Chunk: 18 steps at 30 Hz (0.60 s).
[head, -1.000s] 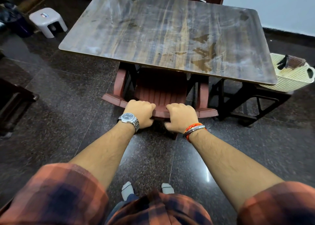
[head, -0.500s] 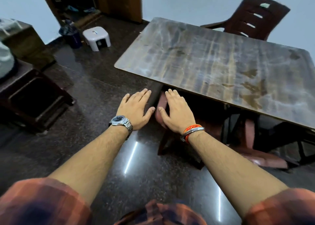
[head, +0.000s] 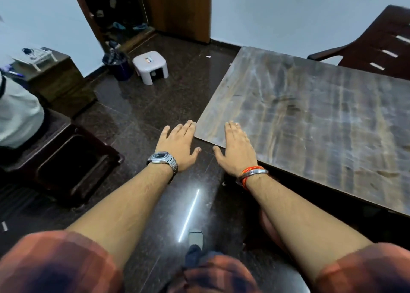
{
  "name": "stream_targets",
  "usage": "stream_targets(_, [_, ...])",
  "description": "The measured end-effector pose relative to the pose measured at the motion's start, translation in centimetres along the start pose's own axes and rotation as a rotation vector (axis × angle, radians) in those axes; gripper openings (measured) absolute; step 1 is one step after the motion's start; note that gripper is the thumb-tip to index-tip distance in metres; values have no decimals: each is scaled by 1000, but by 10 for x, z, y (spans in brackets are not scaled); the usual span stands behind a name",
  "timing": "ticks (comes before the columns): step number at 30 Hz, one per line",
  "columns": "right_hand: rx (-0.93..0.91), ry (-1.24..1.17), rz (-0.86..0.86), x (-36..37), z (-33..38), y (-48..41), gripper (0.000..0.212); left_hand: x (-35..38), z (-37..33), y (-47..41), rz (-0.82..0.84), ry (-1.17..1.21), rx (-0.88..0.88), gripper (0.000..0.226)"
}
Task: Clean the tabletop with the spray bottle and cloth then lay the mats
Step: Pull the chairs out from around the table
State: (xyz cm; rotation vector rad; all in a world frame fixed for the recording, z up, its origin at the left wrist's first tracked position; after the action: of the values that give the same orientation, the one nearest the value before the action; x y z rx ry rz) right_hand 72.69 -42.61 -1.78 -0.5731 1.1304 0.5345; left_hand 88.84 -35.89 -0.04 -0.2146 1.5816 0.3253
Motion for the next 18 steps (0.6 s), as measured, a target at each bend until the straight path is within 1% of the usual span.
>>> stream_targets(4, [30,-8,-4,9,-7,-98,80,-17,36,-97,-11,-31,51,66])
stream_targets(8, [112,-23,-11,24,-12,-179,79,-20,67,-183,26,8,65,68])
stream_targets(12, [164,15,-12,47,-25,-256,77,-10,86,-277,64,25,133,69])
stream_targets(15, [262,34,-19,66,-40,-319,78,1,101,-352,73,27,198,71])
stream_targets(16, [275,45,-19,66,-43,-324,78,3,101,-358,73,15,206,71])
stream_targets(18, [340,53,-15,75,-53,-361,78,1,110,-403,99,9,265,71])
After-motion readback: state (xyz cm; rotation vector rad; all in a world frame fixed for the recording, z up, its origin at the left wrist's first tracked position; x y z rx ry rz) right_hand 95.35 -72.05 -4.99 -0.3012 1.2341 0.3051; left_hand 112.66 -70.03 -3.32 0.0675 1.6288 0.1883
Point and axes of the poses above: each hand's wrist, its own y-axis away from the middle knuckle, its own x-axis out of the palm, z = x × y, the point moved 3 cm from there along -y, towards the middle knuckle, and after that the axes turned 9 degrees about -x, right-handed, at the moved point
